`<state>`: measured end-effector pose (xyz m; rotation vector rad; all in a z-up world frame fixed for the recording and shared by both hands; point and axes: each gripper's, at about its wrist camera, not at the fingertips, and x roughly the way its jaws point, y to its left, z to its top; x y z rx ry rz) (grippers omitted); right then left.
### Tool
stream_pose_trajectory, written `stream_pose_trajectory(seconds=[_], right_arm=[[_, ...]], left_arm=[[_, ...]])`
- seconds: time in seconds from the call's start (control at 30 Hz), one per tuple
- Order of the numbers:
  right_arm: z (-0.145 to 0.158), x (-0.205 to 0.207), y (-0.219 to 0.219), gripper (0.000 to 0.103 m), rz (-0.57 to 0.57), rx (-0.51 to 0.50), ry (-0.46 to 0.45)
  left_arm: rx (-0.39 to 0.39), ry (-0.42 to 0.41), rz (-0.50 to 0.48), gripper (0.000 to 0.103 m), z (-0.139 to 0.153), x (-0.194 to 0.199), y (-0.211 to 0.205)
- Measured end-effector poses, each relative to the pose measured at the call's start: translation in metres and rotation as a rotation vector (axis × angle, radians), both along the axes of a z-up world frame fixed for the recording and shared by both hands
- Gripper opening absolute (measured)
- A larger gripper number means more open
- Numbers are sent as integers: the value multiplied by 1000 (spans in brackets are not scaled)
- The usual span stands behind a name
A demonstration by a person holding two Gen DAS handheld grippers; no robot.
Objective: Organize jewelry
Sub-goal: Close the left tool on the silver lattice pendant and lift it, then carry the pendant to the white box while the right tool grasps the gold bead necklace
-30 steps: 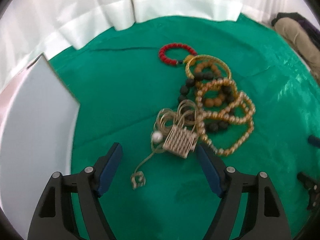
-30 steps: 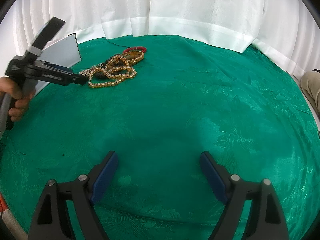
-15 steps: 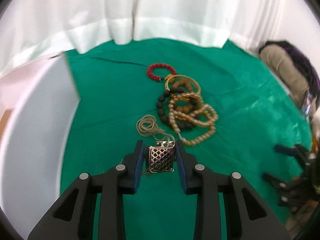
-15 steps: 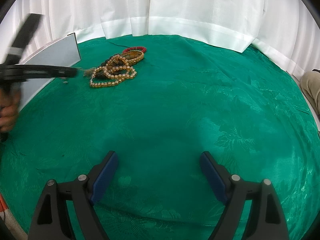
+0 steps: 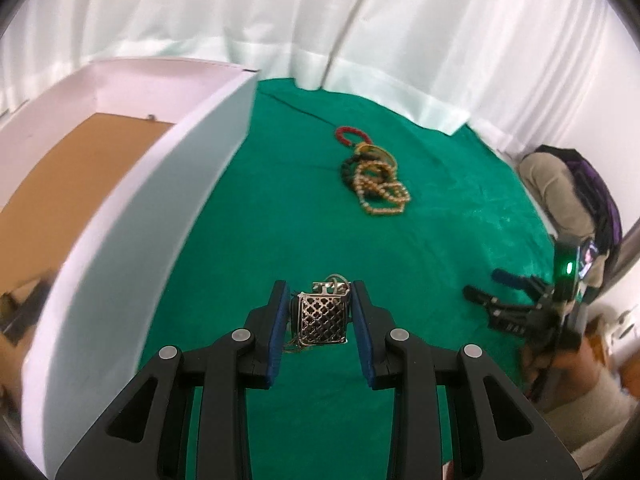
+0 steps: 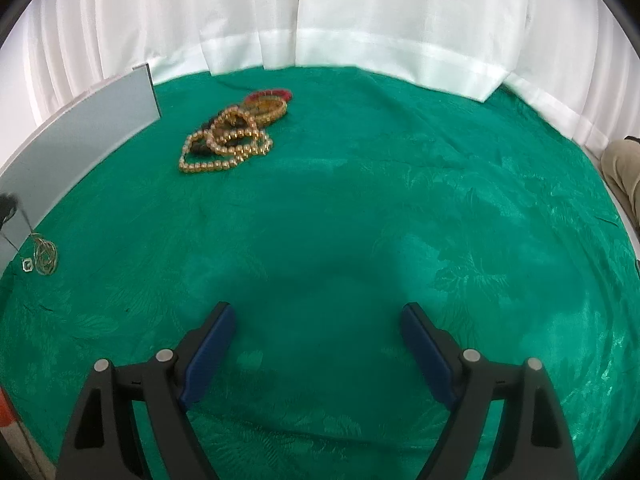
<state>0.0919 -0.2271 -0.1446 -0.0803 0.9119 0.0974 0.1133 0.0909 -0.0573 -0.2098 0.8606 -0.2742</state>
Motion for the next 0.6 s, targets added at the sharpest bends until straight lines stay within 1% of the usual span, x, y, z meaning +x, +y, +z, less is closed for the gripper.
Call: stream_pose_trajectory(seconds=[0.03, 0.1, 0.13, 0.2, 0.23, 0.27, 0.3, 0.33, 0.37, 0.4, 0.43, 0.53, 0.57, 0.6], right_arm=[[4, 6, 0, 87, 13, 31, 41], [14, 21, -1, 87, 55, 141, 85], [20, 31, -2, 87, 64, 188, 90], [32, 52, 0, 87, 89, 246, 80], [35, 64, 4, 87, 115, 261, 76], [36, 85, 12, 87, 179, 265, 85], [35, 97, 20, 85, 215, 252, 83], [35, 108, 26, 85, 246, 232, 67], [35, 122, 38, 85, 299, 185, 41], [33, 128, 46, 85, 330, 155, 36], [29, 139, 58, 85, 377, 100, 35], [14, 155, 80, 85, 456, -18, 42], [9, 157, 83, 85, 480, -33, 57], [9, 156, 82, 81, 505, 4, 58]], left_arm=[[-6, 1, 6, 31, -1, -3, 2], [-23, 2, 11, 31, -2, -7, 7], [-24, 1, 13, 31, -3, -10, 8], [-16, 1, 21, 31, -6, -14, 10], [-19, 3, 23, 31, -7, -16, 11], [-28, 7, 25, 31, -8, -18, 12], [-42, 11, 26, 31, -9, -21, 13], [-51, 12, 26, 31, -9, -23, 13], [-57, 12, 26, 31, -10, -24, 13], [-58, 13, 26, 31, -10, -27, 14], [-57, 14, 25, 31, -10, -28, 14], [-50, 19, 27, 31, -10, -32, 15], [-50, 21, 28, 31, -10, -33, 15], [-50, 22, 31, 31, -11, -35, 16]])
